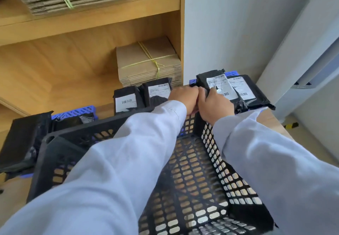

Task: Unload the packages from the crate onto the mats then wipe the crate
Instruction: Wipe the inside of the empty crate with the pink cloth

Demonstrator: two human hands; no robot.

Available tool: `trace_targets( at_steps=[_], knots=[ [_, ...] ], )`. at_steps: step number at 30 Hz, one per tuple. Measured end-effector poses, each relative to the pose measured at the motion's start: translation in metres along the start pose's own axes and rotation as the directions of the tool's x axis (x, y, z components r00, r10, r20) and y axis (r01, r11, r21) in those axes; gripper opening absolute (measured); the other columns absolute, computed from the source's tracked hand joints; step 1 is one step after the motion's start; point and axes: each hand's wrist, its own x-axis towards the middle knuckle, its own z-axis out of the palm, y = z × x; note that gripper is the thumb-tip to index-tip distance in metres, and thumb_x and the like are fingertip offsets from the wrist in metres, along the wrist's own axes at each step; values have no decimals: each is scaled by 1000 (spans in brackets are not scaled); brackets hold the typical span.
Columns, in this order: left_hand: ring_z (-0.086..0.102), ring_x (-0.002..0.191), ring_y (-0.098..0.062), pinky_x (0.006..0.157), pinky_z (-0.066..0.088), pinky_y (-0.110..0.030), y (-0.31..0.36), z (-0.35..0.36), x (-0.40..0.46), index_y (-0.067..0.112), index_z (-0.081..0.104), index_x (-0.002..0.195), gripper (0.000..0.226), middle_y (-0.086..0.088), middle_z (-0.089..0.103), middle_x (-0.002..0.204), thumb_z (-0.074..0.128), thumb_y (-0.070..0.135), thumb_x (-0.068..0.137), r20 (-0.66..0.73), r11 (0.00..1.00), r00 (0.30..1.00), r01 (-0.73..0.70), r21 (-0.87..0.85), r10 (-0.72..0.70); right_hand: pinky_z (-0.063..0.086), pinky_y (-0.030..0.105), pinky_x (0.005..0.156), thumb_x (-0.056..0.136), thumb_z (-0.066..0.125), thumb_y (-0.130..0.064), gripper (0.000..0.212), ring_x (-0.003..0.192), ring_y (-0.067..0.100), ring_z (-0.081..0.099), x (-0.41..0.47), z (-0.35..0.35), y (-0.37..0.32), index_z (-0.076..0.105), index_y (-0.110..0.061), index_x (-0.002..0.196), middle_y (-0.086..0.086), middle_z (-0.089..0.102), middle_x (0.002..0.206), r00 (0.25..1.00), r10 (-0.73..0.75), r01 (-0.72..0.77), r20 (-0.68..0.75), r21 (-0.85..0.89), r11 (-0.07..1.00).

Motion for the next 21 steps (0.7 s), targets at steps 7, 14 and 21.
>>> trace_targets(
  at_steps=[7,14,21],
  knots=[
    [63,104,-29,73,39,-34,-7,9,-12,15,50,115,26,-4,65,112,53,17,89,-117,998,993,-17,-54,11,38,41,70,100,20,-57,62,92,40,64,-4,7,1,53,-5,104,21,67,100,987,-94,77,-131,-128,989],
    [63,104,-23,70,38,-33,-69,19,-50,24,48,122,51,4,63,118,53,61,87,-146,997,988,-57,-61,48,38,42,71,101,20,-55,58,92,42,62,-5,9,-4,55,-9,103,21,65,103,986,-89,68,-139,-146,987],
    [59,111,-19,82,46,-34,-156,21,-119,28,38,135,62,8,58,129,45,67,88,-142,998,989,-23,56,31,39,40,68,101,25,-51,50,90,42,62,-10,6,-8,51,-8,110,20,62,106,990,-89,61,-106,-242,968]
  ],
)
